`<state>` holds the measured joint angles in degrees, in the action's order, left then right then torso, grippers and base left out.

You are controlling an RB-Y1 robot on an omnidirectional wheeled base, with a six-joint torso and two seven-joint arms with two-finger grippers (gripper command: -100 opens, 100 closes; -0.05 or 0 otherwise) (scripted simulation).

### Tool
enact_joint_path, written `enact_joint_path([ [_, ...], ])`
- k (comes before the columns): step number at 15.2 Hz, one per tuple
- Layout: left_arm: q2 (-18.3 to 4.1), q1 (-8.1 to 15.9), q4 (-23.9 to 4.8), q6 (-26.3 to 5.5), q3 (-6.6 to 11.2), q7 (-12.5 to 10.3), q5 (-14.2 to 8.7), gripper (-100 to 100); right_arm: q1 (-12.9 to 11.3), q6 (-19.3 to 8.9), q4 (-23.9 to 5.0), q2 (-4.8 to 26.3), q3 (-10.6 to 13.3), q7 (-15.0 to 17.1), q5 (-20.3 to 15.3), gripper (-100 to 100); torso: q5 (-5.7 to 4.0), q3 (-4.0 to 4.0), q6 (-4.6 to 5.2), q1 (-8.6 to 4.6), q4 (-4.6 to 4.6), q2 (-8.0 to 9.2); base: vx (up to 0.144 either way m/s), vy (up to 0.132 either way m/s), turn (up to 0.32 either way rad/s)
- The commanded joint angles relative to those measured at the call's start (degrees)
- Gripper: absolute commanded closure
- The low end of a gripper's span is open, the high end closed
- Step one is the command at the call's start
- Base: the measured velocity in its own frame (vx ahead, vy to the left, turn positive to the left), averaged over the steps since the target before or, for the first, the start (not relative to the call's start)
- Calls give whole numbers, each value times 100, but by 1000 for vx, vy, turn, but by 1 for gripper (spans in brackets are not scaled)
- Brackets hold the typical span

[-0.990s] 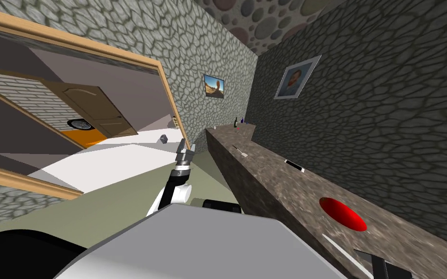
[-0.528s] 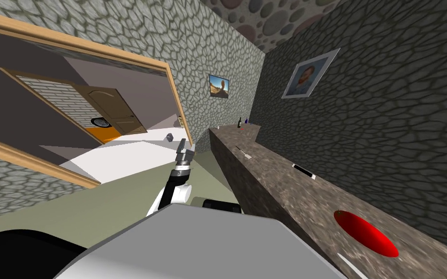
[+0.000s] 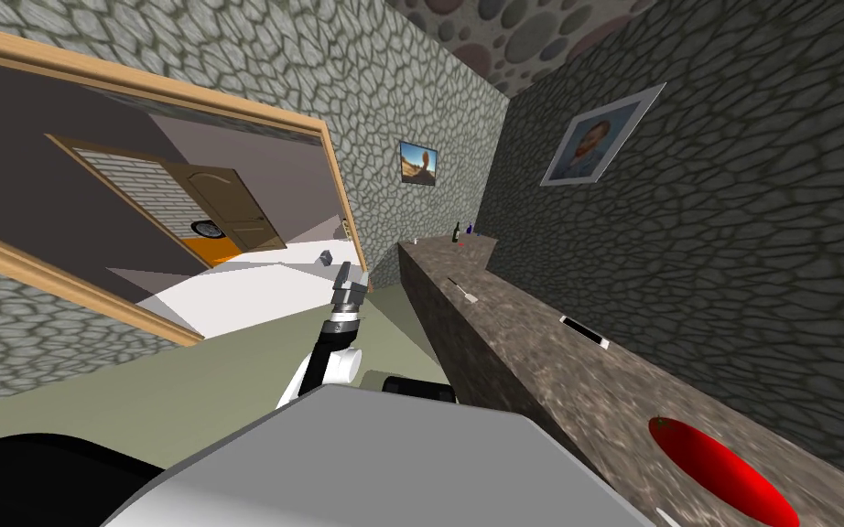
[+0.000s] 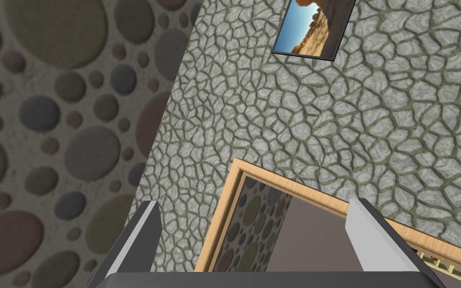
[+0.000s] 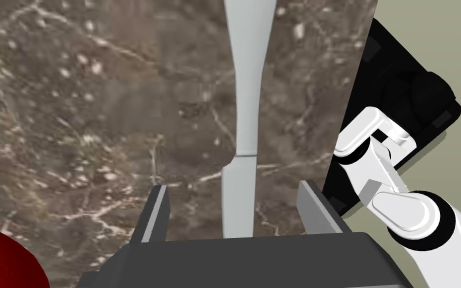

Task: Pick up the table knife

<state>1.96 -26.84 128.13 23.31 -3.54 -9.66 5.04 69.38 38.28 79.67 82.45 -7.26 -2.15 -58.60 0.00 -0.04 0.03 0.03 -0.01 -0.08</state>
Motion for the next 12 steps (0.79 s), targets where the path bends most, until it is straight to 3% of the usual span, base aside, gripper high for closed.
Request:
enact_joint_path([
  [1, 0, 0, 0, 0, 0, 0, 0, 0, 0, 0, 0, 0, 0, 0, 0, 100, 0, 0, 0, 0, 0, 0, 0, 0, 0],
  [4, 0, 0, 0, 0, 0, 0, 0, 0, -1, -1, -1, 1, -1, 0, 0, 100, 1, 3, 1, 6, 1, 5, 0, 0, 0],
  [8, 0, 0, 0, 0, 0, 0, 0, 0, 235, 218, 81, 357, -427, 134, 96, 100, 4, 10, 3, 18, 4, 18, -27, 22, -106],
  [9, 1, 0, 0, 0, 0, 0, 0, 0, 178, 155, 51, 262, -324, 90, 78, 100, 4, 11, 2, 21, 4, 19, -17, 20, -32],
  [10, 0, 0, 0, 0, 0, 0, 0, 0, 178, 182, 44, 277, -340, 92, 83, -100, 4, 10, 2, 19, 4, 17, -6, 8, -2],
  [12, 0, 1, 0, 0, -1, 0, 0, 0, 54, 26, 3, 30, -63, 5, 20, -100, 0, 6, 0, 10, 3, 10, 18, -14, 108],
])
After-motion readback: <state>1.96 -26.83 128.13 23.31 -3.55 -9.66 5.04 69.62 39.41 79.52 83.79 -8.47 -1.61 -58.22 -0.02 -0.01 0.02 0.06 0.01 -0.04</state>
